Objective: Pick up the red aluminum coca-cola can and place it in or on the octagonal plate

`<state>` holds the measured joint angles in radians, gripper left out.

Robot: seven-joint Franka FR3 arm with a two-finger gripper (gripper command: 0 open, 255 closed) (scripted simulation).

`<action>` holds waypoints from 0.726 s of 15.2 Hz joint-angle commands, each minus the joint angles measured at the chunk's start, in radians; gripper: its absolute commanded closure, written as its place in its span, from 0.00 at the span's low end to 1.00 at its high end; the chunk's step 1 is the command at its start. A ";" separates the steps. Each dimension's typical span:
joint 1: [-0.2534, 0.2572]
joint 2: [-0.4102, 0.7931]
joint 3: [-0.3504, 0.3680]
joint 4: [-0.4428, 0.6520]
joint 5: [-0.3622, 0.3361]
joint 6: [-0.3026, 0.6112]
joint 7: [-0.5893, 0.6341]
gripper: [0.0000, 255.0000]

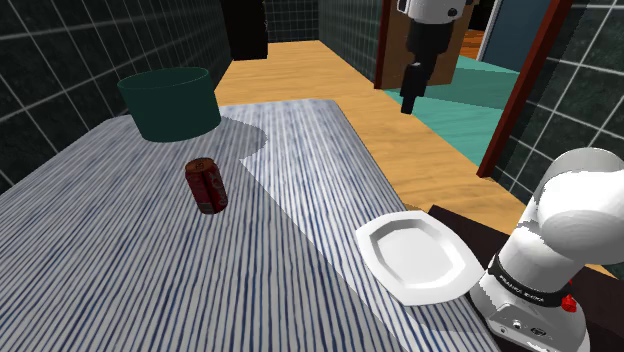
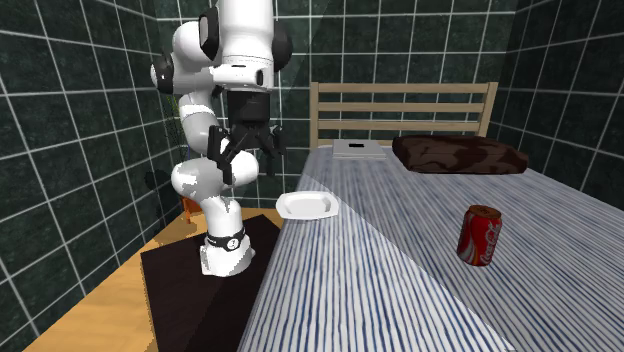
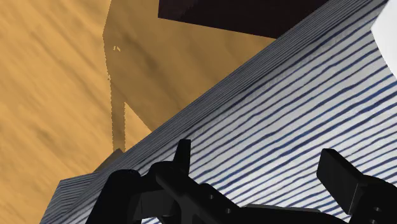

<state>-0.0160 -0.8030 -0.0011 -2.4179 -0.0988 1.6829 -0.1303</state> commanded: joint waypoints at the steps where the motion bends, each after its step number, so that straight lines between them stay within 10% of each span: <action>1: 0.000 0.000 0.000 0.000 0.000 0.000 0.000 0.00; 11: 0.056 0.277 0.163 0.153 0.098 0.094 0.197 0.00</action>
<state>0.0366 -0.5654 0.1465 -2.2892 -0.0070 1.7644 0.0470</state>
